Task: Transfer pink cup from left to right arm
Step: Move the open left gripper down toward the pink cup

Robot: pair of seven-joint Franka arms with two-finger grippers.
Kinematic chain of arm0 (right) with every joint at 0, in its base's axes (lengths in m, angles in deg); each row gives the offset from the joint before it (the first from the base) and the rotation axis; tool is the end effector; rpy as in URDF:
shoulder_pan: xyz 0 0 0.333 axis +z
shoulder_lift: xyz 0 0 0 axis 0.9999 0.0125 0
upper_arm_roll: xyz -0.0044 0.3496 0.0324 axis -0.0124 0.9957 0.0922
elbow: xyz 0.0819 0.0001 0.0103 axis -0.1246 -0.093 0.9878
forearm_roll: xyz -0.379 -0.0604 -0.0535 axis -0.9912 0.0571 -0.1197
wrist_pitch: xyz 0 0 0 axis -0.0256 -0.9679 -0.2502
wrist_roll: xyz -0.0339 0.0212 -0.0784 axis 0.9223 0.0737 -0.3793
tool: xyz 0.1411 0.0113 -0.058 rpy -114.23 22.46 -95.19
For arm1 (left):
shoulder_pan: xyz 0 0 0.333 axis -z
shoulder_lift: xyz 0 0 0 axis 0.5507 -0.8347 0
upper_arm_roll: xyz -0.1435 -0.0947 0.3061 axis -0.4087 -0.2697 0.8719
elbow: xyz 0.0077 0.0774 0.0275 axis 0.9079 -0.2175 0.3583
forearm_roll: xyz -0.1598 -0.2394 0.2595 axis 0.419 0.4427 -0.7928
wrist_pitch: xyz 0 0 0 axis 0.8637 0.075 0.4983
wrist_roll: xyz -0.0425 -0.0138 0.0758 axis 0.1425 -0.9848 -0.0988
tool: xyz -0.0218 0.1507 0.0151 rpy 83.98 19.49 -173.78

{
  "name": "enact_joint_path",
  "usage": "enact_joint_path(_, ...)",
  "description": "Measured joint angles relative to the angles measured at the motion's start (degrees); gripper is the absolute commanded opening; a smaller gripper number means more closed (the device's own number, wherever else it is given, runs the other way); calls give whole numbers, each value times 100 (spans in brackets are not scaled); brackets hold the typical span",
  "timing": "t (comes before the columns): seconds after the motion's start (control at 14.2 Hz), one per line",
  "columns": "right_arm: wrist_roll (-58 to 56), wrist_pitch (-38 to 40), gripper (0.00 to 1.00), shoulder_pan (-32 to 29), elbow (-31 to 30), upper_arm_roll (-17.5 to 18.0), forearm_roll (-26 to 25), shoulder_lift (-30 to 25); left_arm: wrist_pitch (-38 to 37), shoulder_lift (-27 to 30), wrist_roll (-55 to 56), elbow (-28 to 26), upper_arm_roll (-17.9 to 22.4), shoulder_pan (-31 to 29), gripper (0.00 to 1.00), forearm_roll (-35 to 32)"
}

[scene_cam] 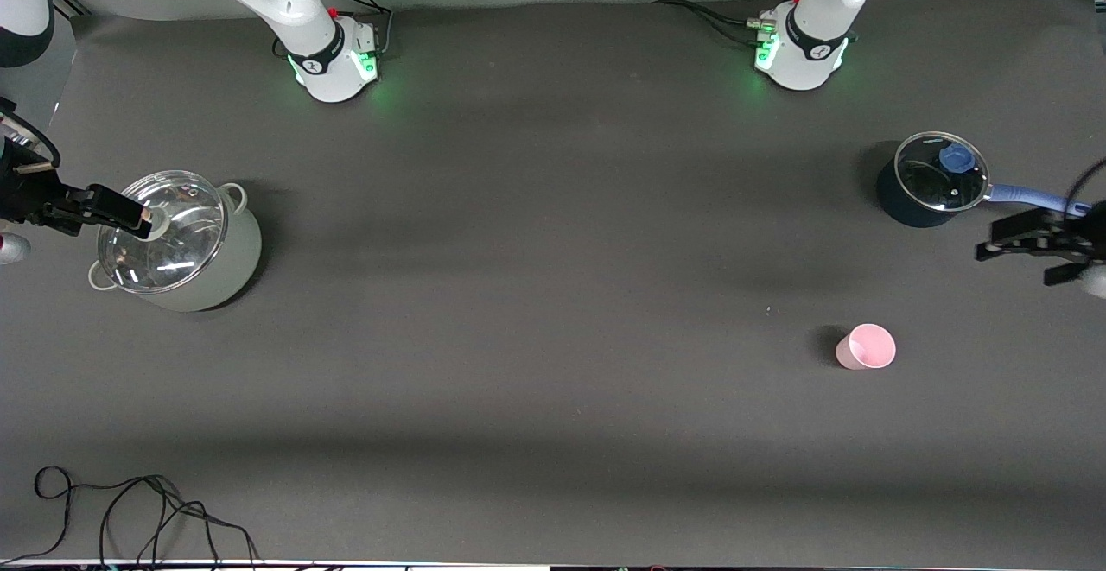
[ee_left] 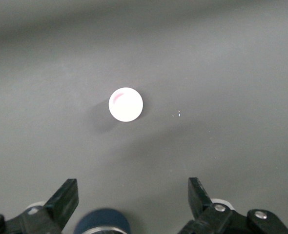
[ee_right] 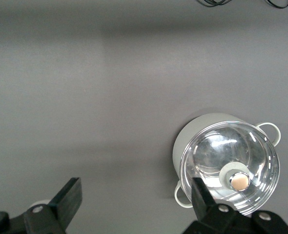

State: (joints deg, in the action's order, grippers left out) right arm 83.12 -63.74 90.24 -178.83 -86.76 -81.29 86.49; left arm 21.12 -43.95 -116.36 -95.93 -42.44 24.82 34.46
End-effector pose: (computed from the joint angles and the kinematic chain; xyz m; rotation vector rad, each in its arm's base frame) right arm 0.5639 -0.0297 0.5847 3.1341 -0.1323 -0.0009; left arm 0.6219 0.0997 0.5137 2.8197 -0.5453 0.0214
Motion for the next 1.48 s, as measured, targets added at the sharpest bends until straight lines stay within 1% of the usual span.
enact_joint_path(0.14,0,2,99,0,0,1,0,0,4,-302,-1447,-3,11,-521,100,672)
enact_joint_path(0.28,0,5,99,0,0,1,0,0,-29,-594,-2542,-11,12,-893,100,1070)
enact_joint_path(0.42,0,8,99,0,0,1,0,0,-75,-880,-3473,-15,10,-1105,100,1415)
enact_joint_path(0.91,0,14,99,0,0,1,3,0,-42,-2064,-5986,-56,5,-1415,100,2836)
enact_joint_path(1.05,0,16,99,0,0,1,3,0,120,-2418,-6737,-109,4,-1435,99,3300)
enact_joint_path(1.2,0,16,99,0,0,1,3,1,354,-2610,-7492,-297,4,-1489,99,3698)
enact_joint_path(1.48,0,19,99,0,0,1,4,0,453,-2951,-9077,-650,5,-1643,99,4576)
